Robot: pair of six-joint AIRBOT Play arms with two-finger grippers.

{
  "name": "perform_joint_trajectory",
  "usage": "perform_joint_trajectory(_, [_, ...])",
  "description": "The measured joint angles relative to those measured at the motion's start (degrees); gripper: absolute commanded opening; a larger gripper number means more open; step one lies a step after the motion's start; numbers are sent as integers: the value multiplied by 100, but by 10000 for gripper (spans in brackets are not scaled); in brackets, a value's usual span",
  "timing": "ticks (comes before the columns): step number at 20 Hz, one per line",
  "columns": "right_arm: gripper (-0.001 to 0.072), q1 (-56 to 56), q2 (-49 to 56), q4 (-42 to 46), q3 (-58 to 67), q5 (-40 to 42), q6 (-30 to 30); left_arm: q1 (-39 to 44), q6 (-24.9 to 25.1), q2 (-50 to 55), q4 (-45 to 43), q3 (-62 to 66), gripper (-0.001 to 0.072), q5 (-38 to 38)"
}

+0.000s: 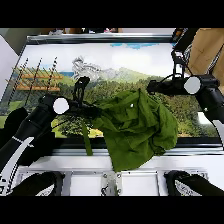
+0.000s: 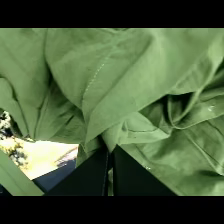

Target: Fold the clothes and pants, and hang the long-sleeved shirts on hangers.

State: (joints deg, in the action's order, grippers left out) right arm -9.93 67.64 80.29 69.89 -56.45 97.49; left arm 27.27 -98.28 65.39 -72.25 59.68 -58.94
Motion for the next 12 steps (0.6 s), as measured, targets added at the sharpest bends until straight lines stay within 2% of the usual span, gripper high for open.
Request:
perform_joint_trajectory(5, [676,42,-426,-85,-734,-531,-387,-186,-11,46,-4,-55,13,-28])
perform_joint_trajectory(12, [668,-400,11,-433,-1659,31,-546,-208,-26,55,-9,-66,14,46])
